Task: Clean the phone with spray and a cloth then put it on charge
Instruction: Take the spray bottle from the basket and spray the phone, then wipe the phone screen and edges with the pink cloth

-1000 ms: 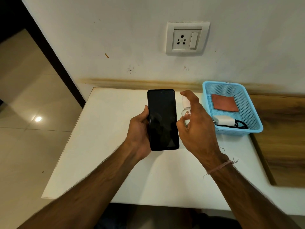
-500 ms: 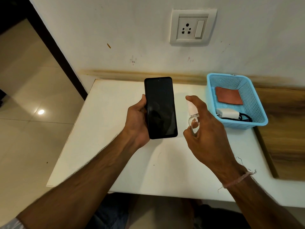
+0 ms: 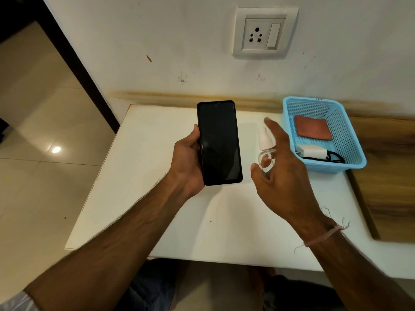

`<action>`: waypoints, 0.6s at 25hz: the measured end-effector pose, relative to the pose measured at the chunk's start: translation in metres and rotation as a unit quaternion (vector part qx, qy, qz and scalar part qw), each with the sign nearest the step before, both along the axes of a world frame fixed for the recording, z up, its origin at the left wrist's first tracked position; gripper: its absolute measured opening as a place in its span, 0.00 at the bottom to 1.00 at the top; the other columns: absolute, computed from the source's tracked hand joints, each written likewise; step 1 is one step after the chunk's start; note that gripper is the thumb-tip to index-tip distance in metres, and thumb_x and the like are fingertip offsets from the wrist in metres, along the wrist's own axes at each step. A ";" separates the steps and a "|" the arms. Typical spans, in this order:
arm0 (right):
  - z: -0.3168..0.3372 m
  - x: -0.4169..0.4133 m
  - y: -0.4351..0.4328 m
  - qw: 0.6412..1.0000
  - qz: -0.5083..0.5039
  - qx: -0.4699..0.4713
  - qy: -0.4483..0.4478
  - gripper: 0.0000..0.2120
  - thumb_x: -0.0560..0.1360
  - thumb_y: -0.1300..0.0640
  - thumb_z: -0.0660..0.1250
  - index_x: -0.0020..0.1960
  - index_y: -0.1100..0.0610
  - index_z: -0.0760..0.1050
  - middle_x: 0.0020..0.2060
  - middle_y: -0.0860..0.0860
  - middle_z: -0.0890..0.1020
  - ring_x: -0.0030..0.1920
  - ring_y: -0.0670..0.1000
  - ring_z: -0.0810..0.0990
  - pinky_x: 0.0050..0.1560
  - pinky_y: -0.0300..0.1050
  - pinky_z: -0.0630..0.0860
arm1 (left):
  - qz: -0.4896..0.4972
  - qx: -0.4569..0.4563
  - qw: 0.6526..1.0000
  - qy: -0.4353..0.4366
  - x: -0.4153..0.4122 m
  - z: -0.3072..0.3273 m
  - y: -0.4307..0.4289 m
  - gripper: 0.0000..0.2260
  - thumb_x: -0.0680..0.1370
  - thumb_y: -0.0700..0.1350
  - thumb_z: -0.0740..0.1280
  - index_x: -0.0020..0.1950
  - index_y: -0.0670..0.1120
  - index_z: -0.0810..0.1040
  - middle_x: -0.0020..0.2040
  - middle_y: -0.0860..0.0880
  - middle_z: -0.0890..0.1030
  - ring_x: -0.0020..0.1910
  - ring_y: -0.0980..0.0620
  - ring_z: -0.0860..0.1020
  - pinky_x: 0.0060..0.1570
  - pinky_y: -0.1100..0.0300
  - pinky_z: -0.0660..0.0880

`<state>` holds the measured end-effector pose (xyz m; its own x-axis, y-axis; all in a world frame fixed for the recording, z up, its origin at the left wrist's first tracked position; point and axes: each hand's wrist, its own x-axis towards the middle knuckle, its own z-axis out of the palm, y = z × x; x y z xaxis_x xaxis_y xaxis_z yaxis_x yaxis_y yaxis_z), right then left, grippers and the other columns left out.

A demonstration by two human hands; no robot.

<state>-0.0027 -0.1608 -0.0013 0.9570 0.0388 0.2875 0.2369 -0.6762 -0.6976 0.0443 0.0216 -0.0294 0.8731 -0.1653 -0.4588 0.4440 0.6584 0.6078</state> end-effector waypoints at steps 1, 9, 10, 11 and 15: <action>0.000 0.005 -0.002 0.999 -0.014 0.043 0.022 0.37 0.73 0.58 0.69 0.74 0.42 0.52 0.54 0.41 0.75 0.45 0.46 0.78 0.49 0.44 0.80 | -0.001 -0.005 1.000 0.001 0.000 0.000 0.000 0.21 0.82 0.60 0.60 0.60 0.48 0.84 0.59 0.45 0.85 0.53 0.42 0.85 0.53 0.45 0.82; -0.014 0.057 -0.009 0.992 -0.070 0.106 -0.016 0.20 0.76 0.58 0.68 0.66 0.59 0.66 0.61 0.55 0.77 0.62 0.55 0.75 0.65 0.56 0.71 | -0.003 -0.006 1.000 0.004 0.001 0.001 0.000 0.21 0.82 0.59 0.60 0.53 0.49 0.88 0.55 0.47 0.86 0.51 0.44 0.85 0.50 0.48 0.83; -0.018 0.062 -0.008 0.993 -0.069 0.094 -0.012 0.21 0.76 0.57 0.68 0.66 0.59 0.66 0.62 0.55 0.76 0.62 0.55 0.75 0.65 0.54 0.71 | -0.002 -0.004 1.000 0.005 0.001 0.001 0.000 0.21 0.82 0.60 0.60 0.53 0.49 0.88 0.56 0.46 0.86 0.51 0.44 0.85 0.50 0.48 0.83; -0.021 0.066 -0.008 0.994 -0.069 0.084 0.003 0.22 0.76 0.56 0.68 0.67 0.59 0.65 0.62 0.55 0.76 0.63 0.56 0.75 0.65 0.52 0.71 | -0.002 -0.003 1.000 0.004 0.000 0.001 -0.001 0.21 0.82 0.60 0.60 0.54 0.49 0.88 0.56 0.46 0.86 0.52 0.44 0.85 0.50 0.48 0.83; -0.038 0.071 -0.008 0.995 -0.053 0.070 0.036 0.24 0.76 0.56 0.69 0.68 0.59 0.64 0.61 0.55 0.76 0.62 0.56 0.76 0.61 0.45 0.70 | -0.001 0.005 1.000 0.003 -0.001 0.002 -0.001 0.21 0.82 0.60 0.60 0.55 0.49 0.87 0.58 0.46 0.85 0.53 0.43 0.85 0.52 0.46 0.82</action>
<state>0.0682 -0.1687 -0.0395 0.9720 -0.1001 0.2127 0.1143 -0.5892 -0.7999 0.0433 0.0201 -0.0276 0.8702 -0.1628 -0.4650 0.4490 0.6506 0.6125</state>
